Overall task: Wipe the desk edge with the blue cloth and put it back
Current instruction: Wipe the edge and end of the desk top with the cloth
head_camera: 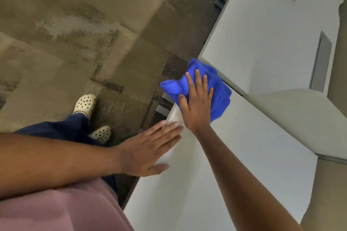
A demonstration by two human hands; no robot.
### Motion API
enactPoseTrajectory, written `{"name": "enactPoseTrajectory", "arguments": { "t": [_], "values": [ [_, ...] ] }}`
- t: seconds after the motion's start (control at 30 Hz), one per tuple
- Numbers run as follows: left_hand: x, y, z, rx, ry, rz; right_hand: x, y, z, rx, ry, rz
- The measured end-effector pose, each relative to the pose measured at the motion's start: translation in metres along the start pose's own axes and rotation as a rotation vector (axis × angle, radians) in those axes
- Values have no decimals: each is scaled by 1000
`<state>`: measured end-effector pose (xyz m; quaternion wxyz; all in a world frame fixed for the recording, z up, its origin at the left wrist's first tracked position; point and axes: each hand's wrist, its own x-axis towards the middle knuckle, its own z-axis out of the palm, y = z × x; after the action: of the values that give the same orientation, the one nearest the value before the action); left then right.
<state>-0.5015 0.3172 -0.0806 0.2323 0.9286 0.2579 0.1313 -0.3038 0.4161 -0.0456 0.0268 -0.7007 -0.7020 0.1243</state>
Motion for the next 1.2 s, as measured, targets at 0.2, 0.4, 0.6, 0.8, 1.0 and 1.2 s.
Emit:
{"name": "enactPoseTrajectory", "arguments": {
  "t": [0.2, 0.4, 0.6, 0.8, 1.0, 1.2],
  "values": [
    [12, -17, -7, 98, -107, 195, 30, -10, 3, -63, -20, 95],
    [14, -19, -9, 103, -143, 207, 75, 0, -12, -130, 5, -46],
    [14, -20, -12, 88, -174, 211, 114, 0, -22, -104, -61, 57],
    [17, -16, -15, 156, -221, 197, 82, 1, -18, 3, 37, -53],
    [8, -18, -13, 192, -258, 292, 11, -9, -5, 5, -111, -276],
    [-10, -18, -11, 138, -250, 365, -4, 3, -4, -35, -196, -497]
  ]
}}
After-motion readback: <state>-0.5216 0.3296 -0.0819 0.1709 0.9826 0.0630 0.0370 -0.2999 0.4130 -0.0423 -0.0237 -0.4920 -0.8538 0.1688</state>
